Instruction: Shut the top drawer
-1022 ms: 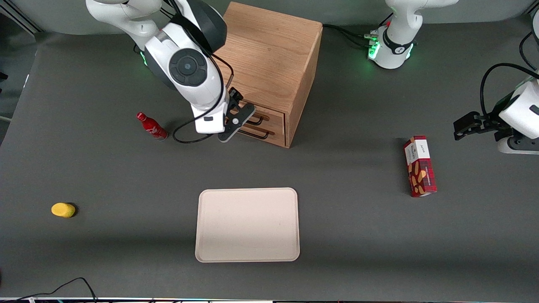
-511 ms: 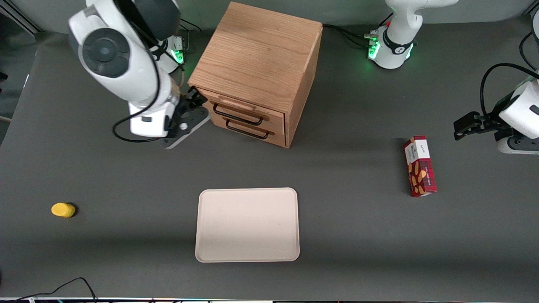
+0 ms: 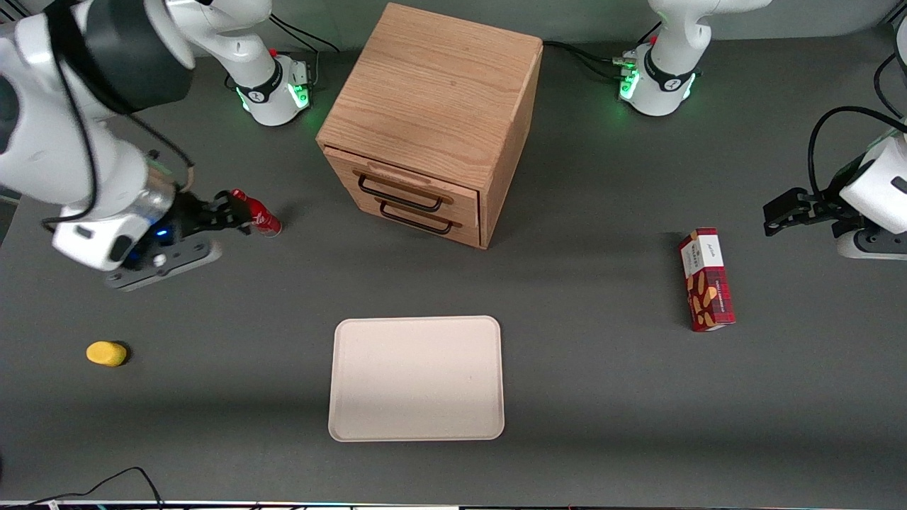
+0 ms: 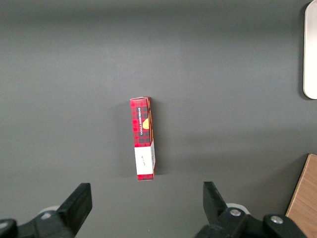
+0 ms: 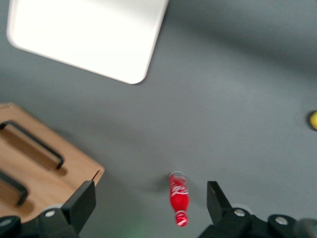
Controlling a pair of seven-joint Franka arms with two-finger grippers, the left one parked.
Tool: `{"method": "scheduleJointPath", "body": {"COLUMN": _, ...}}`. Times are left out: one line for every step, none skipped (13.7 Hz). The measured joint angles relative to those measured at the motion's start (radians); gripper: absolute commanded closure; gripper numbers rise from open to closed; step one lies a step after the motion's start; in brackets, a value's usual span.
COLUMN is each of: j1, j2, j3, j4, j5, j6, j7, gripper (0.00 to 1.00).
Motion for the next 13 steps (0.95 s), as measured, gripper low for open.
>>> {"method": "scheduleJointPath", "body": {"j1": -0.009, "j2": -0.002, "j3": -0.018, "j4": -0.012, "j5": 0.0, "j6": 0.026, "j7": 0.0, "gripper": 0.0}}
{"method": "scheduleJointPath", "body": {"j1": -0.02, "j2": -0.007, "j3": -0.025, "j4": -0.032, "j5": 0.0, "j6": 0.055, "j7": 0.001, "gripper": 0.0}}
{"method": "scheduleJointPath", "body": {"j1": -0.029, "j2": -0.016, "j3": -0.028, "j4": -0.061, "j5": 0.0, "j6": 0.081, "j7": 0.002, "gripper": 0.0}}
{"method": "scheduleJointPath", "body": {"j1": -0.037, "j2": -0.031, "j3": -0.031, "j4": -0.092, "j5": 0.0, "j6": 0.101, "j7": 0.005, "gripper": 0.0}}
{"method": "scheduleJointPath", "body": {"j1": -0.041, "j2": -0.044, "j3": -0.042, "j4": -0.115, "j5": 0.0, "j6": 0.112, "j7": 0.007, "gripper": 0.0}}
{"method": "scheduleJointPath", "body": {"j1": -0.043, "j2": -0.057, "j3": -0.058, "j4": -0.128, "j5": 0.0, "j6": 0.113, "j7": 0.007, "gripper": 0.0}}
{"method": "scheduleJointPath", "body": {"j1": -0.046, "j2": -0.067, "j3": -0.072, "j4": -0.134, "j5": 0.0, "j6": 0.113, "j7": 0.007, "gripper": 0.0}}
{"method": "scheduleJointPath", "body": {"j1": -0.049, "j2": -0.074, "j3": -0.087, "j4": -0.137, "j5": 0.0, "j6": 0.113, "j7": 0.007, "gripper": 0.0}}
{"method": "scheduleJointPath", "body": {"j1": -0.052, "j2": -0.08, "j3": -0.101, "j4": -0.137, "j5": 0.0, "j6": 0.113, "j7": 0.007, "gripper": 0.0}}
{"method": "scheduleJointPath", "body": {"j1": -0.056, "j2": -0.085, "j3": -0.108, "j4": -0.137, "j5": 0.0, "j6": 0.113, "j7": 0.007, "gripper": 0.0}}
{"method": "scheduleJointPath", "body": {"j1": -0.058, "j2": -0.087, "j3": -0.11, "j4": -0.137, "j5": 0.0, "j6": 0.113, "j7": 0.007, "gripper": 0.0}}
{"method": "scheduleJointPath", "body": {"j1": -0.059, "j2": -0.087, "j3": -0.111, "j4": -0.137, "j5": 0.0, "j6": 0.113, "j7": 0.007, "gripper": 0.0}}
{"method": "scheduleJointPath", "body": {"j1": -0.059, "j2": -0.087, "j3": -0.111, "j4": -0.137, "j5": 0.0, "j6": 0.113, "j7": 0.007, "gripper": 0.0}}
